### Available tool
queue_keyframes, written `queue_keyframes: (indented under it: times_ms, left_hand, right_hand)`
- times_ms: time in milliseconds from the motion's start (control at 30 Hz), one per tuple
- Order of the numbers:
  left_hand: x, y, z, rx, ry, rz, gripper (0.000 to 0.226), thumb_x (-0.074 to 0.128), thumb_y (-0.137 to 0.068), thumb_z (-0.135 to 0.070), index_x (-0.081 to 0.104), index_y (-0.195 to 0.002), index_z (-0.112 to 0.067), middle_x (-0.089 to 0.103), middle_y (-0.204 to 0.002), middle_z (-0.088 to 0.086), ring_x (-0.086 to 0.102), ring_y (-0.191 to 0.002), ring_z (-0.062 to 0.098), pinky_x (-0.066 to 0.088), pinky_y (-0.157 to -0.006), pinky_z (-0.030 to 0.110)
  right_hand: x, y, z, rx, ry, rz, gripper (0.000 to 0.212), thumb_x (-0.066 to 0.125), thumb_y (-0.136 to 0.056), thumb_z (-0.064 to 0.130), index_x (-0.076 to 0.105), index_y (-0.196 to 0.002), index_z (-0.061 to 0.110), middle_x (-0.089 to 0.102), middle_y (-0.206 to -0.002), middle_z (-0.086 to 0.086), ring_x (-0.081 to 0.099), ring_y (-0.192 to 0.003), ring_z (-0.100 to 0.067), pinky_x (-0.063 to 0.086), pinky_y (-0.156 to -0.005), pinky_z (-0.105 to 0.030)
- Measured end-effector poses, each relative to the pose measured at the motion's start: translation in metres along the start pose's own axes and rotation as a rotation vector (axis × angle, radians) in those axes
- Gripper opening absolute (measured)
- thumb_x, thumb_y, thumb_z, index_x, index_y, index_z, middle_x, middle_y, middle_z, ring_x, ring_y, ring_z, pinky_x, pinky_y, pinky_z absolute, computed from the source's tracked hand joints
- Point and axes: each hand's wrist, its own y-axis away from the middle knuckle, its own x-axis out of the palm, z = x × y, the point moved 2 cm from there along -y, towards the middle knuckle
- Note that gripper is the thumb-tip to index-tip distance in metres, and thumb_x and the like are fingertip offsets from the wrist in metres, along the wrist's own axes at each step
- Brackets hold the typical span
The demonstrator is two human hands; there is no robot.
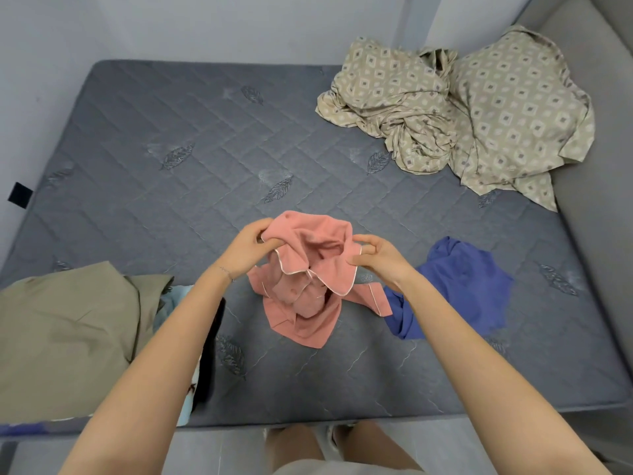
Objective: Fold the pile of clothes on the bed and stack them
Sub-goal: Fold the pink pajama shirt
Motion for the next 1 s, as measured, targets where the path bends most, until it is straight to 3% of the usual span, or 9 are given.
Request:
queue_keyframes:
  times_ms: [100,200,333,433,600,700,833,933,1000]
  left_hand:
    - [0.003,0.004,-0.023,0.062,0.070,0.034,0.016,0.066,-0.077,-0.028,0.063,-0.087,-0.015,0.056,-0.074,-0.020,0.049,-0.072,0.000,0.040,-0.066,0.016]
    - [0.002,0.007,-0.044,0.115,0.125,0.065,0.024,0.067,-0.080,-0.023,0.065,-0.094,-0.003,0.060,-0.083,-0.006,0.052,-0.079,0.003,0.042,-0.070,0.015]
    - [-0.005,0.015,-0.066,0.125,0.142,0.169,0.025,0.070,-0.081,-0.022,0.067,-0.097,-0.002,0.063,-0.088,0.002,0.055,-0.084,0.008,0.044,-0.073,0.019]
    - [-0.012,0.020,-0.073,0.116,0.143,0.189,0.024,0.071,-0.081,-0.020,0.068,-0.099,-0.003,0.065,-0.090,0.002,0.056,-0.085,0.008,0.044,-0.076,0.019]
    - [-0.032,0.026,-0.080,0.112,0.161,0.053,0.023,0.074,-0.071,-0.037,0.073,-0.091,-0.027,0.069,-0.088,-0.010,0.058,-0.084,0.004,0.045,-0.075,0.017]
    - [-0.047,0.029,-0.077,0.114,0.135,-0.100,0.012,0.075,-0.074,-0.034,0.074,-0.086,-0.033,0.070,-0.087,-0.013,0.059,-0.084,0.003,0.046,-0.075,0.020]
    - [-0.055,0.035,-0.078,0.128,0.067,-0.248,0.005,0.072,-0.086,-0.016,0.073,-0.091,-0.017,0.066,-0.088,-0.002,0.054,-0.080,0.005,0.042,-0.072,0.021]
    - [-0.056,0.040,-0.091,0.149,0.037,-0.355,0.005,0.070,-0.088,-0.012,0.071,-0.093,-0.010,0.064,-0.088,0.000,0.052,-0.079,0.006,0.040,-0.071,0.022]
    - [-0.055,0.044,-0.106,0.169,0.071,-0.396,0.005,0.070,-0.088,-0.012,0.070,-0.090,-0.016,0.064,-0.084,-0.007,0.053,-0.077,0.001,0.040,-0.070,0.016]
  right_hand:
    - [0.004,-0.005,-0.004,-0.030,0.118,-0.041,0.077,0.070,-0.080,-0.012,0.037,-0.146,0.011,0.057,-0.062,0.007,0.058,-0.071,-0.006,0.049,-0.074,-0.009]
    - [0.014,-0.008,-0.008,-0.039,0.239,0.006,0.083,0.073,-0.077,-0.012,0.036,-0.148,0.013,0.055,-0.072,0.001,0.054,-0.066,-0.010,0.051,-0.071,-0.021]
    - [0.026,-0.004,-0.008,-0.091,0.224,0.038,0.052,0.075,-0.076,-0.010,0.057,-0.121,0.010,0.065,-0.092,0.008,0.063,-0.081,-0.005,0.049,-0.064,-0.009]
    - [0.036,0.000,-0.008,-0.095,0.146,0.045,0.036,0.073,-0.080,-0.005,0.062,-0.111,0.011,0.068,-0.092,0.007,0.065,-0.074,0.004,0.047,-0.063,-0.009]
    - [0.039,0.011,0.006,-0.172,0.147,-0.021,0.005,0.070,-0.089,0.017,0.068,-0.094,0.017,0.066,-0.085,0.006,0.060,-0.076,-0.001,0.046,-0.066,-0.013]
    - [0.031,0.017,0.022,-0.261,0.065,-0.108,0.010,0.066,-0.094,0.024,0.069,-0.100,0.017,0.069,-0.090,-0.008,0.058,-0.085,-0.009,0.053,-0.082,-0.031]
    - [0.032,0.033,0.049,-0.448,0.093,-0.276,0.010,0.065,-0.094,0.023,0.070,-0.096,0.015,0.063,-0.076,0.012,0.051,-0.063,0.005,0.042,-0.066,-0.020]
    - [0.034,0.045,0.064,-0.552,0.175,-0.385,0.033,0.068,-0.090,0.033,0.061,-0.080,0.002,0.049,-0.067,-0.001,0.039,-0.061,-0.009,0.034,-0.060,-0.030]
    - [0.034,0.052,0.073,-0.561,0.154,-0.400,0.034,0.068,-0.087,0.038,0.064,-0.084,0.004,0.061,-0.077,-0.009,0.049,-0.070,-0.014,0.041,-0.068,-0.033]
